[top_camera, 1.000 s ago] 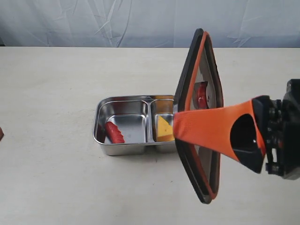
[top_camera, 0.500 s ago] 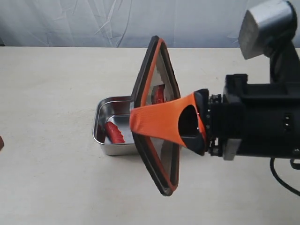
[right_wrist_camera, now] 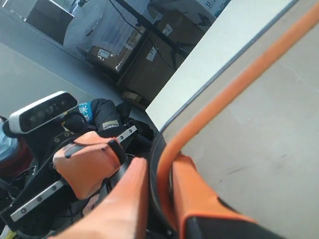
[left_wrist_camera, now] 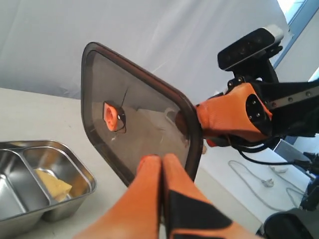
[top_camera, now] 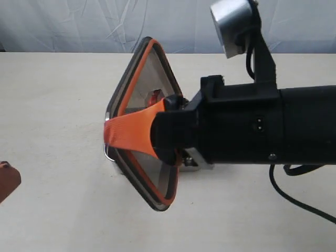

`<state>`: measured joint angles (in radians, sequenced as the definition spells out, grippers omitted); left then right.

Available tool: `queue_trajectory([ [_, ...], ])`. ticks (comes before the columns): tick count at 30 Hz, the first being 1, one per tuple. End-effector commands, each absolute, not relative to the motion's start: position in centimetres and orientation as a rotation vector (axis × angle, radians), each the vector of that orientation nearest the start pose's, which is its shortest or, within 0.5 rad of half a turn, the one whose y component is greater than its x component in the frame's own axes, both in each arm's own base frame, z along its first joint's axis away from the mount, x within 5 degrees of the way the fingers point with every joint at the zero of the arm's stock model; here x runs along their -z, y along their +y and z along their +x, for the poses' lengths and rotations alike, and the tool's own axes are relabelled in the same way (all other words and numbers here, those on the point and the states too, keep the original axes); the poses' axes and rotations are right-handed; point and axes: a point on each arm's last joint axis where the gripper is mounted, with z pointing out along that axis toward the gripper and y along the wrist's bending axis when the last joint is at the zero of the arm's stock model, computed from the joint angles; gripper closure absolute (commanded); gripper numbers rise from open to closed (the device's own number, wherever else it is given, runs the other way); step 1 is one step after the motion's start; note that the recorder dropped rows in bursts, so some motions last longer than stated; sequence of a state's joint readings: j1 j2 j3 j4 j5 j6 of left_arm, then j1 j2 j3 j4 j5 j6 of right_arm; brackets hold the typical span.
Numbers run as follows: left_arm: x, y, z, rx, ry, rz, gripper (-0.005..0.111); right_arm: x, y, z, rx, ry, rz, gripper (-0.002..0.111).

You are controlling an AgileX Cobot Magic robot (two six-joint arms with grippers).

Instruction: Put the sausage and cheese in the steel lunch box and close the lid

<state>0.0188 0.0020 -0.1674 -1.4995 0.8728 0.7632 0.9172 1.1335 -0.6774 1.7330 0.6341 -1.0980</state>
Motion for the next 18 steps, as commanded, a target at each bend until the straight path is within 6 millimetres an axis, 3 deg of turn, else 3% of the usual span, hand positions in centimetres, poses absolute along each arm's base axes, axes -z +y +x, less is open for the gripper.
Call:
queue_trajectory([
  [1, -26.6, -6.0, 2.0, 1.151, 1.457, 0.057, 0.107, -31.1, 22.3, 9.3, -1.571, 1.971, -0.774, 0.108],
  [4, -26.6, -5.3, 2.7, 1.009, 1.456, 0.015, 0.107, -31.0, 22.4, 9.3, -1.540, 1.979, -0.757, 0.108],
  [8, -26.4, -5.0, 2.7, 0.734, 1.519, 0.171, 0.107, -31.0, 22.4, 9.3, -1.529, 1.982, -0.752, 0.108],
  [12, -27.1, -4.9, 2.5, 0.704, 1.497, 0.183, 0.107, -30.9, 22.4, 9.6, -1.506, 1.988, -0.733, 0.108],
  [15, -28.7, -4.8, 2.0, 0.760, 1.423, 0.139, 0.107, -30.7, 22.5, 9.7, -1.494, 2.000, -0.726, 0.109],
  [18, -33.1, -4.9, 0.7, 0.787, 1.279, 0.158, 0.098, -29.5, 23.3, 10.0, -1.494, 2.054, -0.743, 0.109],
])
